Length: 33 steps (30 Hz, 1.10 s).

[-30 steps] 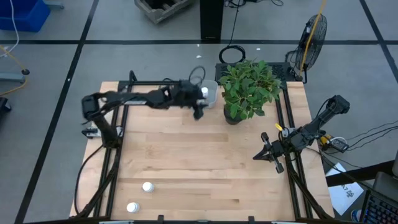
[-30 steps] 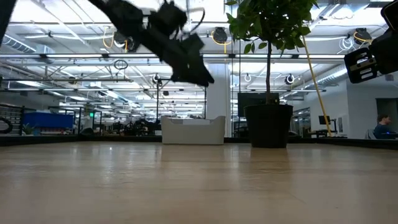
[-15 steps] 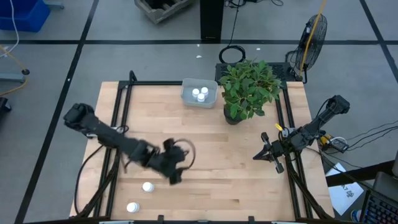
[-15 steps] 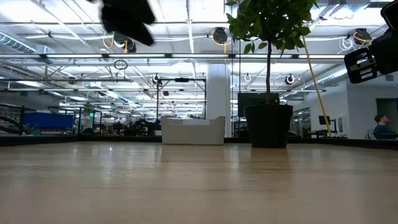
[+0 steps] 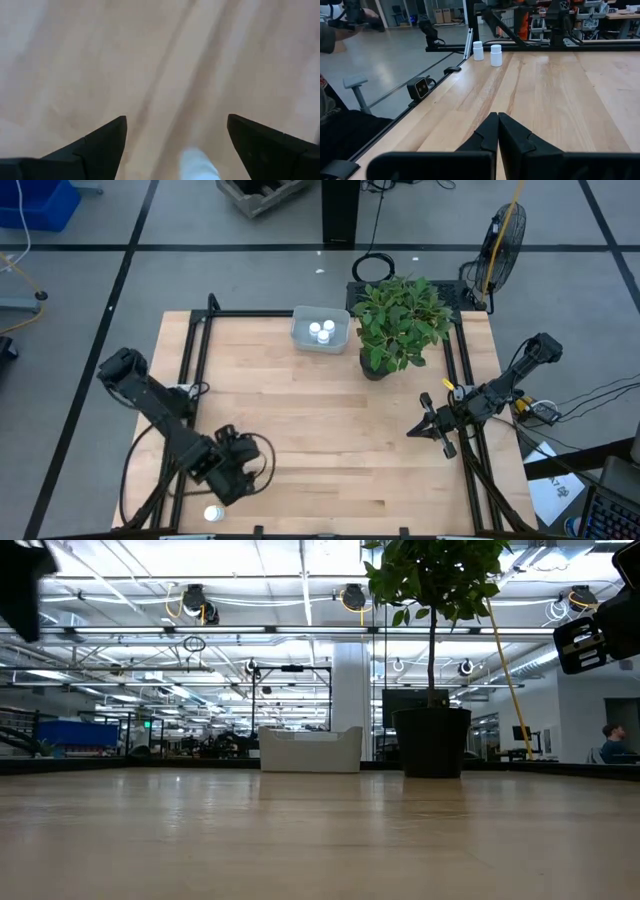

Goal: Pick and place pill bottles into a basket
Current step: Put the white pill bottle into the gray bin

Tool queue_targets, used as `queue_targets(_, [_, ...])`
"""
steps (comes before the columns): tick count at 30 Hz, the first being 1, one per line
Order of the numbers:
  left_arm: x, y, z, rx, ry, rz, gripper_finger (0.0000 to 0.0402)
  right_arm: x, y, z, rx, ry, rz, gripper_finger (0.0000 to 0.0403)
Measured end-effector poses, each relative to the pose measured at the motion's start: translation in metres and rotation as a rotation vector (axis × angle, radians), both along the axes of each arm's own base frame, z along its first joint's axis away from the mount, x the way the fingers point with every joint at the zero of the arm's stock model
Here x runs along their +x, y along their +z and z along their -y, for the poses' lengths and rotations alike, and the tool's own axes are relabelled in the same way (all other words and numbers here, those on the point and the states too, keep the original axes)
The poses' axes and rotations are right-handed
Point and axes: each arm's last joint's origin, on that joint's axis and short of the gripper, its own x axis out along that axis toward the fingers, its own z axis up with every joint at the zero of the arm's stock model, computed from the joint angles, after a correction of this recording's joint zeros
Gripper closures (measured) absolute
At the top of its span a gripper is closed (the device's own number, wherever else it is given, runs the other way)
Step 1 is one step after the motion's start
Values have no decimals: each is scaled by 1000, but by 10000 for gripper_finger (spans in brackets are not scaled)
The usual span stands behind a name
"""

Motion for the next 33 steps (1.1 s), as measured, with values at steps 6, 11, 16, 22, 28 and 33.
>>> queue_targets(6, [-22, 0, 23, -94, -6, -31, 50, 0, 0, 0, 0, 0, 0, 399])
queue_targets(11, [-40, -1, 32, -65, 22, -19, 50, 0, 0, 0, 0, 0, 0, 399])
queue_targets(16, [-45, -1, 35, -42, 45, 17, 50, 0, 0, 0, 0, 0, 0, 399])
queue_targets(22, [-46, 0, 37, -37, 54, 52, 50, 0, 0, 0, 0, 0, 0, 399])
queue_targets(28, [-49, -5, 38, -46, 79, 56, 50, 0, 0, 0, 0, 0, 0, 399])
queue_targets(33, [-55, -26, 35, -75, 107, 3, 50, 0, 0, 0, 0, 0, 0, 399])
